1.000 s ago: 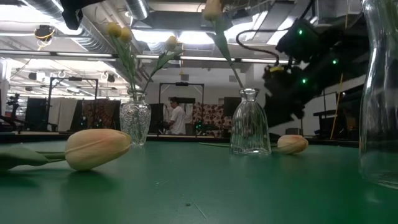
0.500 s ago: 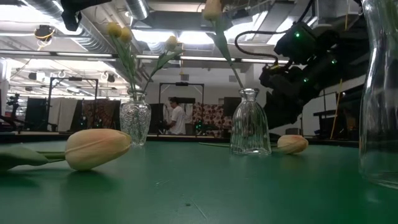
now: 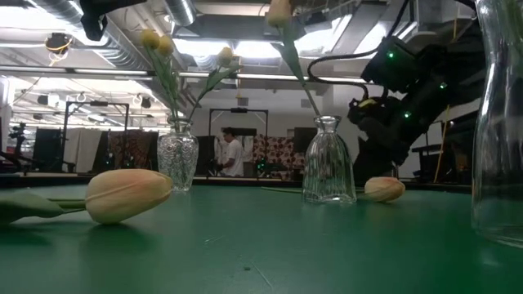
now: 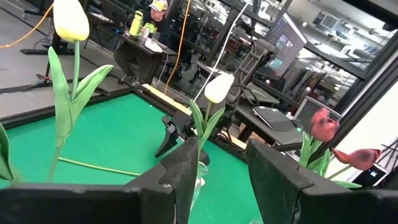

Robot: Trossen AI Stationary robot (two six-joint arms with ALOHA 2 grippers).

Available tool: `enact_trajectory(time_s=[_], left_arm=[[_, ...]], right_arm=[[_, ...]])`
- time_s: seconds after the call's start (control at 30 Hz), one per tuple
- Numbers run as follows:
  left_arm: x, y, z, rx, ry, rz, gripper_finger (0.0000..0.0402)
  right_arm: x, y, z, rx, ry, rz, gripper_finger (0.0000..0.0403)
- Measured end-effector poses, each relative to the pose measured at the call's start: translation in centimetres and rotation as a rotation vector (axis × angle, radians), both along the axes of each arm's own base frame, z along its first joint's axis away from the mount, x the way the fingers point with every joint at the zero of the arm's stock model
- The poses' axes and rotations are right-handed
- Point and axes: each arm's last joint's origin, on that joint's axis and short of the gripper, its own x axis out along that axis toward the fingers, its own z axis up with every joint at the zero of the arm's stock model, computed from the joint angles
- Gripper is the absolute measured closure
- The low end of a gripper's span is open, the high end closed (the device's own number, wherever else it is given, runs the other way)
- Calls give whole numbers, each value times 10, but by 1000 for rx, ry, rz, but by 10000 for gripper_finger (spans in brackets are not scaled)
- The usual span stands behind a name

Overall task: Sort flowers into vase by color
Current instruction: Put the top white tulip into the center transparent vase

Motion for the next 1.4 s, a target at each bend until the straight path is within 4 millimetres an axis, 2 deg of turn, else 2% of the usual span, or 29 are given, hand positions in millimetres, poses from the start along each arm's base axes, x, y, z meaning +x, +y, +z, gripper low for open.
enact_trajectory(time_s=[0.13, 0.33, 0.63, 0.77, 1.1, 1.4], left_arm=[[0, 0, 0, 0, 0, 0, 266], [0, 0, 0, 0, 0, 11, 266], [0, 1, 0, 3, 0, 26, 266], [0, 1, 0, 15, 5, 45, 266], [-1, 2, -1, 20, 13, 82, 266], [-1, 2, -2, 30, 22, 82, 266]], right_arm=[[0, 0, 0, 1, 4, -10, 237], [11, -2, 11, -34, -148, 113, 237], [9, -35, 11, 35, -216, 150, 237], [15, -39, 6, 63, -270, 192, 237], [43, -47, -15, 117, -189, 213, 237], [41, -50, -20, 58, -5, 90, 237]])
